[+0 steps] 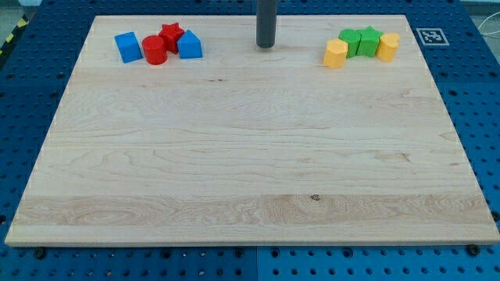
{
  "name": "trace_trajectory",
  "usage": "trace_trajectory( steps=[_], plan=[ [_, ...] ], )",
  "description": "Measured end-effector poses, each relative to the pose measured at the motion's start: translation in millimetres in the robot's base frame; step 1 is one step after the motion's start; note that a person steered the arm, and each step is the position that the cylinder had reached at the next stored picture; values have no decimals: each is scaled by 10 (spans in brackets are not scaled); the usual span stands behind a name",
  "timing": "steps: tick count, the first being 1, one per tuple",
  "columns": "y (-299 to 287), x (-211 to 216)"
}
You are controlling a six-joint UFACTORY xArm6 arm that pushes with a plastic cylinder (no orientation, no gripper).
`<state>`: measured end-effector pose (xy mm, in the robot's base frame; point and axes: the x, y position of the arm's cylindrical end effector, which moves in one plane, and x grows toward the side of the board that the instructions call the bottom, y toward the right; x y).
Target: Move your arm towards top left
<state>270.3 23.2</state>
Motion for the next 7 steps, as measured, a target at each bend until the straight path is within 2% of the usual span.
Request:
trace_trajectory(
  steps=[2, 3, 4, 6, 7],
  plan=[
    [-70, -101],
    [-337, -324],
    [-932, -536],
    [-2098, -638],
    [-2164, -490]
  ],
)
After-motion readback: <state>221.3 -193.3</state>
